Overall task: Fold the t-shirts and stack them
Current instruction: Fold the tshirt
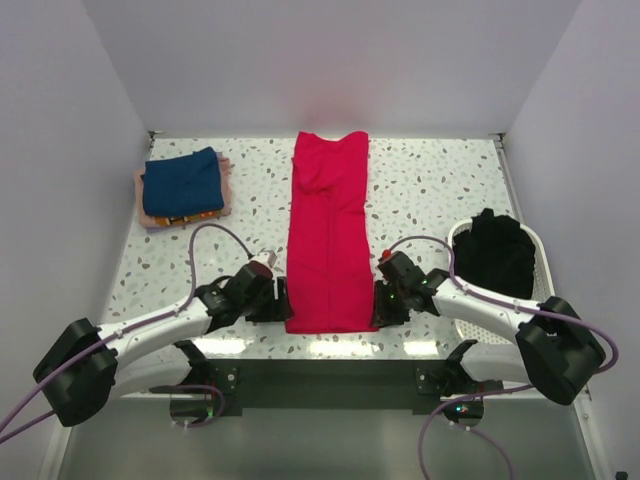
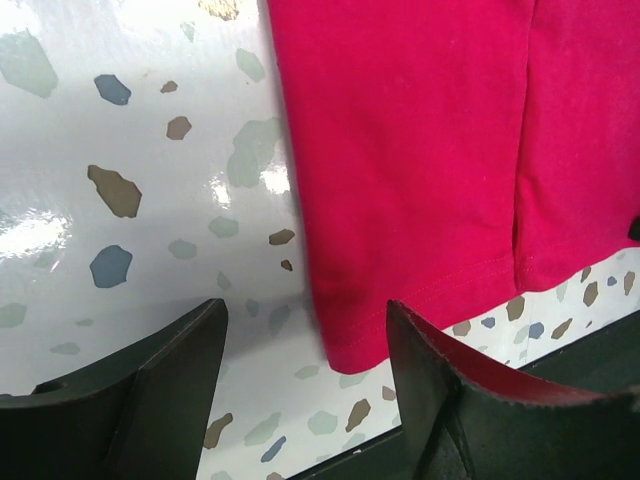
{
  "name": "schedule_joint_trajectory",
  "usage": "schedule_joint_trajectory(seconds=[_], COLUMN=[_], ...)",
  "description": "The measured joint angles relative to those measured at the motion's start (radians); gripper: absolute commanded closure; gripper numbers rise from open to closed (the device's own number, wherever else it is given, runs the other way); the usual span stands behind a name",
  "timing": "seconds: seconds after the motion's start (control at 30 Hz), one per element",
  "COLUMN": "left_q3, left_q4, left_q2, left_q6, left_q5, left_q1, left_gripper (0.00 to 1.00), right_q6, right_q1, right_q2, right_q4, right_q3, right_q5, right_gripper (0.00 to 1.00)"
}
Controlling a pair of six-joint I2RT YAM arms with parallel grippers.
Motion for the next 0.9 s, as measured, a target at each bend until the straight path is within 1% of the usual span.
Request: schedule_joint_trajectory(seconds=[0.03, 0.1, 0.13, 0.2, 0.23, 0.3, 0.53, 0.6, 0.67, 0.7, 0.77, 0.8, 0.87, 0.9], left_q3=[0.0, 0.0, 0.0, -0.001, -0.001, -0.002, -0.002, -0.002, -0.006, -0.007, -0.008, -0.009, -0.01, -0.01], left_q4=[0.002, 0.0, 0.0, 0.0, 0.0, 0.0, 0.0, 0.0, -0.001, -0.002, -0.004, -0.005, -0.006, -0.006], left_q2=[0.001, 0.003, 0.005, 0.008, 0.011, 0.014, 0.024, 0.025, 0.027, 0.027, 0.029, 0.032, 0.036, 0.039], left_q6=[-0.005, -0.013, -0.018, -0.032, -0.034, -0.042, -0.085, -0.103, -0.116, -0.125, -0.135, -0.139, -0.148, -0.149], left_q5=[-0.002, -0.006, -0.008, -0.014, -0.015, -0.018, -0.021, -0.026, -0.031, -0.035, -0.04, -0.044, -0.051, -0.053], left_q1=[-0.005, -0.018, -0.023, -0.031, -0.034, -0.04, -0.106, -0.13, -0.147, -0.151, -0.156, -0.156, -0.156, -0.156], left_gripper=[0.34, 0.35, 0.39, 0.43, 0.47, 0.5, 0.52, 0.58, 0.62, 0.67, 0.73, 0.78, 0.83, 0.88], right_q6=[0.002, 0.002, 0.002, 0.002, 0.002, 0.002, 0.002, 0.002, 0.001, 0.001, 0.001, 0.0, 0.0, -0.002], right_q1=[0.0, 0.0, 0.0, 0.0, 0.001, 0.001, 0.002, 0.002, 0.002, 0.002, 0.002, 0.002, 0.003, 0.005], right_q2=[0.0, 0.0, 0.0, 0.0, 0.001, 0.002, 0.009, 0.009, 0.009, 0.009, 0.009, 0.009, 0.009, 0.009], right_q4=[0.002, 0.005, 0.006, 0.009, 0.009, 0.011, 0.018, 0.019, 0.019, 0.019, 0.019, 0.019, 0.019, 0.019], right_q3=[-0.004, -0.008, -0.008, -0.009, -0.009, -0.009, -0.009, -0.009, -0.009, -0.009, -0.009, -0.009, -0.009, -0.009], right_q5=[-0.001, -0.003, -0.004, -0.005, -0.005, -0.008, -0.018, -0.021, -0.021, -0.022, -0.021, -0.021, -0.021, -0.021], right_gripper=[0.78, 0.8, 0.8, 0.8, 0.8, 0.8, 0.8, 0.8, 0.8, 0.8, 0.8, 0.81, 0.82, 0.83])
